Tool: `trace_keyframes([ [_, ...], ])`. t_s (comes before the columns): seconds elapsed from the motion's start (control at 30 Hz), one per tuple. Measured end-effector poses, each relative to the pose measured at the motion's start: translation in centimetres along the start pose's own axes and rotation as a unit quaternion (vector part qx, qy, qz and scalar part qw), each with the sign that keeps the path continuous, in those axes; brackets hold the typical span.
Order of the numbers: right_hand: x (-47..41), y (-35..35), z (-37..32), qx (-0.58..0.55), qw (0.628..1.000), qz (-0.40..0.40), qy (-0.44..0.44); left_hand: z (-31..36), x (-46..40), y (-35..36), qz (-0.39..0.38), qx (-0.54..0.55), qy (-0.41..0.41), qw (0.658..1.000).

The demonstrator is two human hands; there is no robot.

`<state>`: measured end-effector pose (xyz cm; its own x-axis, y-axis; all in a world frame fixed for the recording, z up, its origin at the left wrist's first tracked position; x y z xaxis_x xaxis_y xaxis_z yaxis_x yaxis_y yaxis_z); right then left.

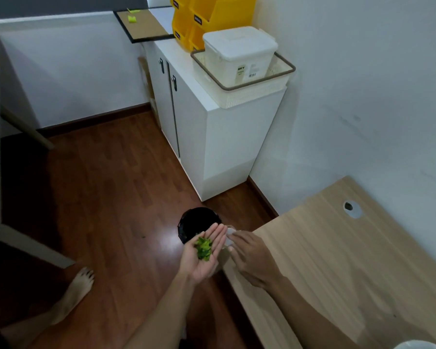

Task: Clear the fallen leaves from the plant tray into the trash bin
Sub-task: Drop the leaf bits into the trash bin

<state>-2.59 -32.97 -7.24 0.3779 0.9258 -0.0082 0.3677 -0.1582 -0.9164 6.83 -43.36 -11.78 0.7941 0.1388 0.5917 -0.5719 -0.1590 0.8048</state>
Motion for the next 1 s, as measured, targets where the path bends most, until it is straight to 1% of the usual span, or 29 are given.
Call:
trace_keyframes([
  [0.1,-1.8,2.2,-0.1,0.000,0.999,-0.012,0.030,3.1,-0.5,-0.6,0.013,0.003,0.017,1.000],
  [0.2,-3.3,4.1,0.5,0.046,0.998,-0.010,0.049,5.6,-1.2,-1.2,0.022,0.002,0.036,0.999],
  [0.3,-4.1,5.1,1.9,0.104,0.993,-0.001,0.048,8.0,-2.9,-2.7,0.050,-0.003,0.043,0.998],
  [0.4,-4.8,5.5,2.8,0.140,0.988,-0.020,0.062,9.7,-5.0,-3.8,0.071,-0.010,0.041,0.997],
  [0.53,-5.4,5.4,3.0,0.144,0.987,-0.037,0.062,11.0,-8.4,-4.8,0.095,-0.035,0.037,0.994],
  [0.6,-5.7,5.3,3.0,0.131,0.988,-0.049,0.065,11.4,-10.4,-5.2,0.107,-0.036,0.031,0.993],
  [0.67,-5.6,5.5,3.2,0.120,0.989,-0.050,0.064,11.4,-13.1,-6.2,0.128,-0.060,0.023,0.990],
  [0.77,-5.5,6.5,4.2,0.100,0.989,-0.078,0.072,11.8,-17.4,-7.9,0.167,-0.084,0.032,0.982],
  [0.83,-5.3,7.1,4.8,0.093,0.987,-0.102,0.076,11.9,-19.9,-9.0,0.180,-0.095,0.028,0.979],
  [0.9,-4.9,7.4,5.1,0.080,0.987,-0.118,0.080,12.0,-21.9,-10.4,0.212,-0.109,0.015,0.971],
  [1.0,-5.0,8.1,5.2,0.063,0.987,-0.124,0.085,12.6,-24.3,-13.3,0.311,-0.174,-0.023,0.934],
])
Point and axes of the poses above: each hand's wrist, its own x-axis away from the middle knuckle, its own y-axis out of the palm, z = x × y, the point moved 5 cm from there along -x, towards the middle knuckle, and after that the axes turned 5 degrees about -y, right-handed, at the moved point
